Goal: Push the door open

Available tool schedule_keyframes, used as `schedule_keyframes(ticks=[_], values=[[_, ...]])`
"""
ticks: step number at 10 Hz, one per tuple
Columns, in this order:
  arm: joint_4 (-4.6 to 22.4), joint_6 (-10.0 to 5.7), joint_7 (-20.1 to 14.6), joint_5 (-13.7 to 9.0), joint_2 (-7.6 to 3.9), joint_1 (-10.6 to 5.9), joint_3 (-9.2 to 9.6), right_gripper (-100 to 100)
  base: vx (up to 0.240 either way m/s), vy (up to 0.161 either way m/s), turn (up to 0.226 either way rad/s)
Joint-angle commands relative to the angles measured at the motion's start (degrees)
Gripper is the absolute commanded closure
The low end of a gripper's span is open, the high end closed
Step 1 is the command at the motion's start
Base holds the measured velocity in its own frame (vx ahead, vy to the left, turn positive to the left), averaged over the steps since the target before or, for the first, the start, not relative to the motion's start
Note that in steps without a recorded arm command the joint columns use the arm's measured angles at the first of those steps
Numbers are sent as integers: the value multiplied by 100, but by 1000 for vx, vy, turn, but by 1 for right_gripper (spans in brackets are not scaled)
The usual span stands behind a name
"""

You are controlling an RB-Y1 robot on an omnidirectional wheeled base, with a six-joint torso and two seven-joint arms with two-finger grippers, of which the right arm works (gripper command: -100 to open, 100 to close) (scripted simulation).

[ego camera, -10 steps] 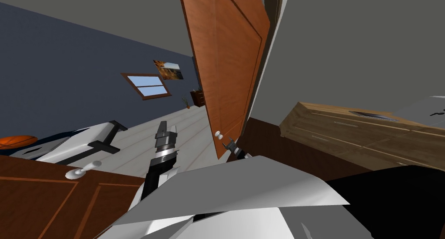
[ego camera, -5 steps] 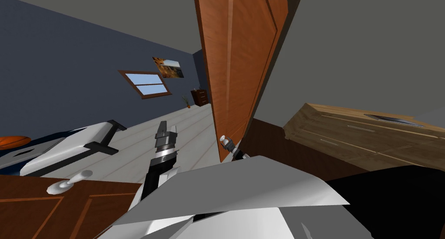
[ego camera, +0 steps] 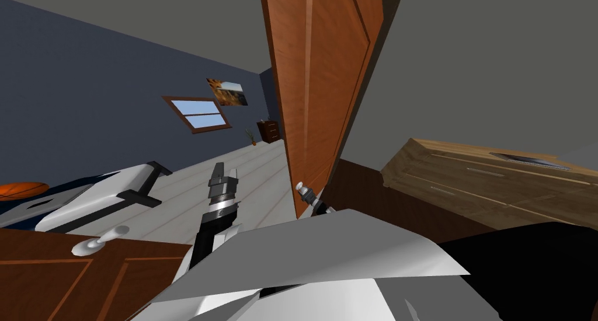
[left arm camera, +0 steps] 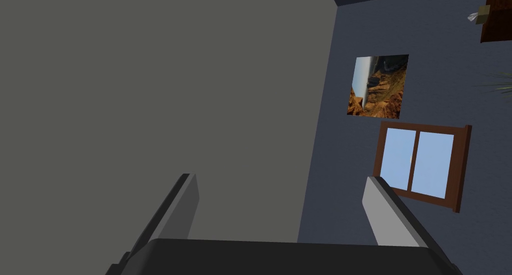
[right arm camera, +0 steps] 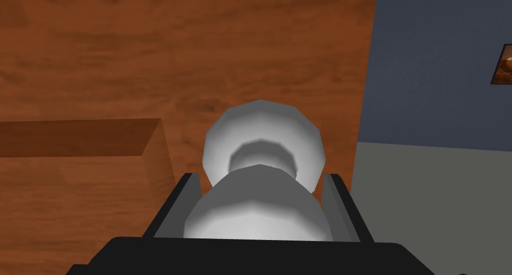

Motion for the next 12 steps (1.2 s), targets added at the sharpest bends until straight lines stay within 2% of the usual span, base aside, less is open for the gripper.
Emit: schedule_keyframes(ticks=[1,2,4,12], values=[[-19,-10,-4,-12,-1,-13,-14,100,0,0,0],[19,5,-209,-62,-25,-15,27,100,18,12,-15],[32,9,-367,-109,-43,-27,48,100,24,23,-24],[122,34,-1457,-429,-144,-111,190,100,28,26,-20]])
